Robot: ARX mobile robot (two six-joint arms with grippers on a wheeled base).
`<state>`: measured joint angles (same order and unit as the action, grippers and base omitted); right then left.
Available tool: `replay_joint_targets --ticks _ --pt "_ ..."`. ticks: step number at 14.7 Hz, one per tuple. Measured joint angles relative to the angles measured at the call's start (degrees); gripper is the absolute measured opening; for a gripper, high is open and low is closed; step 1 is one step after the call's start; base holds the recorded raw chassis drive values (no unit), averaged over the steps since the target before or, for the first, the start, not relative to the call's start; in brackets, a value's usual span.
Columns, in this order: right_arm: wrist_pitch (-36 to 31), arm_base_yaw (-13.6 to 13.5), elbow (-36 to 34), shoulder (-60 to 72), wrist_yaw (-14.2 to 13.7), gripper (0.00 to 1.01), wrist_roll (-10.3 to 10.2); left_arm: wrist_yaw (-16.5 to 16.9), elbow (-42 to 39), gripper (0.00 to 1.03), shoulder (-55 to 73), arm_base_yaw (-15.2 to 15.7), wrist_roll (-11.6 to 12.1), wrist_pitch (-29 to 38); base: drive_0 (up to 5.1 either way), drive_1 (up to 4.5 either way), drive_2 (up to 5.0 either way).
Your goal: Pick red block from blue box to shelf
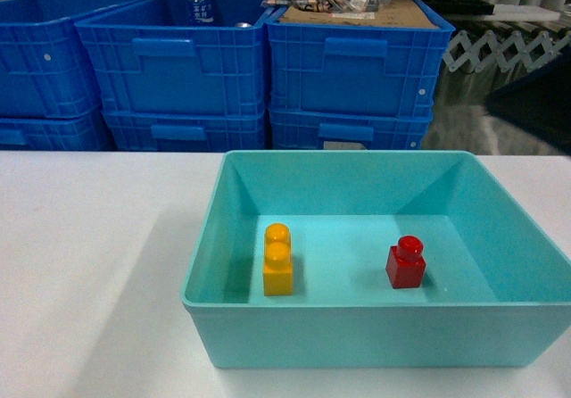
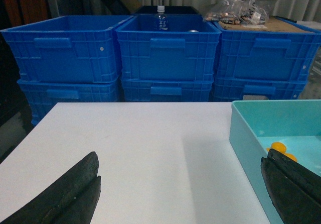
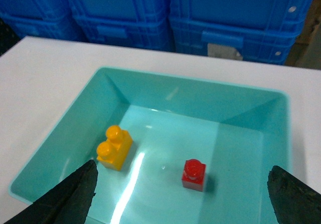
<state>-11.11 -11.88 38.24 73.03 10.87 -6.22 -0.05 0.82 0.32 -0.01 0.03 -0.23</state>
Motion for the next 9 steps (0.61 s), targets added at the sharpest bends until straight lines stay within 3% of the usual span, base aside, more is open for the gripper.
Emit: replay_joint_targets --ticks 1,2,6,9 --pt "1.22 -6.62 10.95 13.42 -6.64 0.98 1.49 0.0 0.0 0.98 0.0 0.0 0.0 0.0 0.0 0.0 0.0" --pt "2.03 -9.88 15.37 23.02 -14.97 0.98 5.03 0.0 0.0 0.98 0.0 0.0 0.0 0.0 0.0 0.0 0.0" --pt "5.46 -9.4 21.62 31.23 -15.91 0.98 3.85 0.0 0.0 0.98 0.0 0.0 0.0 0.0 0.0 0.0 0.0" --pt "5.16 -6.21 24.72 34.91 -16.13 0.98 2.69 0.0 0.0 0.98 0.0 0.0 0.0 0.0 0.0 0.0 0.0"
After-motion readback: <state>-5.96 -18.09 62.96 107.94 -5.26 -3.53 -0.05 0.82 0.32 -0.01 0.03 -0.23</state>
